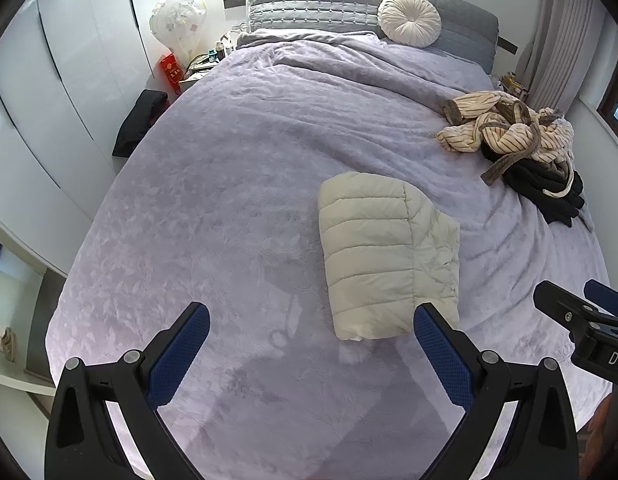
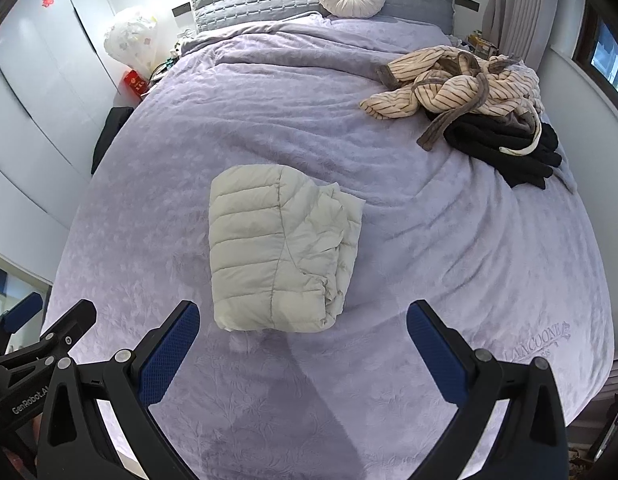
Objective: Fold large clothes
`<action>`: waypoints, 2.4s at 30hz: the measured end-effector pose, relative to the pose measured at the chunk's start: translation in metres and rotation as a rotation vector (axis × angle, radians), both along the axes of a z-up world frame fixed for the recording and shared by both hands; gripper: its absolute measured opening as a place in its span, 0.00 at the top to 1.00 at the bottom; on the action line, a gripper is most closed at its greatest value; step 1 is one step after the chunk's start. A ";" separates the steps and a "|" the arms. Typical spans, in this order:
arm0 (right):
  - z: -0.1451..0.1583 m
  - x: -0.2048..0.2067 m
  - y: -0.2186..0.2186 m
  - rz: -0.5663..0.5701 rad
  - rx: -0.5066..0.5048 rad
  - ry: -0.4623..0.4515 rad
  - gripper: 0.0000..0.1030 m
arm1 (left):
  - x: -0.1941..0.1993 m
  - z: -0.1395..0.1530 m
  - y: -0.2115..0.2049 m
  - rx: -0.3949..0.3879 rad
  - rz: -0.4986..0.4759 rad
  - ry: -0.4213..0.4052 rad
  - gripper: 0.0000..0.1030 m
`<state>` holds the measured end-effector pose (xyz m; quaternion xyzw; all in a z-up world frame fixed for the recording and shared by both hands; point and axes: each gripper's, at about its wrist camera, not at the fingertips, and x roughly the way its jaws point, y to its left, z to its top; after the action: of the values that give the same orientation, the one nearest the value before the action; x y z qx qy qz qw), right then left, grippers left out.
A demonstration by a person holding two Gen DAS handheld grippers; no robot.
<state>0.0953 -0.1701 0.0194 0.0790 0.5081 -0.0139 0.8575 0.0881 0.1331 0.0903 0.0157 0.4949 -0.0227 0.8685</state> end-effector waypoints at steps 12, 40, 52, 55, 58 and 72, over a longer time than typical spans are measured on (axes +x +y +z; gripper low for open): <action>-0.006 0.000 0.001 0.005 0.005 0.007 0.00 | 0.001 0.000 -0.001 0.004 -0.002 0.000 0.01; -0.008 0.005 0.001 0.010 0.017 0.019 0.00 | 0.004 -0.002 0.000 0.005 -0.007 0.002 0.01; -0.007 0.006 0.000 0.004 0.018 0.019 0.00 | 0.006 -0.004 0.000 0.008 -0.008 0.004 0.01; -0.007 0.006 0.000 0.004 0.016 0.018 0.00 | 0.006 -0.004 0.000 0.007 -0.008 0.005 0.01; -0.007 0.006 0.000 0.004 0.016 0.018 0.00 | 0.006 -0.004 0.000 0.006 -0.008 0.003 0.01; -0.006 0.007 0.000 0.007 0.017 0.021 0.00 | 0.007 -0.004 0.000 0.009 -0.012 0.004 0.01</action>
<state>0.1021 -0.1702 0.0134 0.0846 0.5176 -0.0075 0.8514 0.0950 0.1332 0.0859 0.0226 0.4966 -0.0255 0.8673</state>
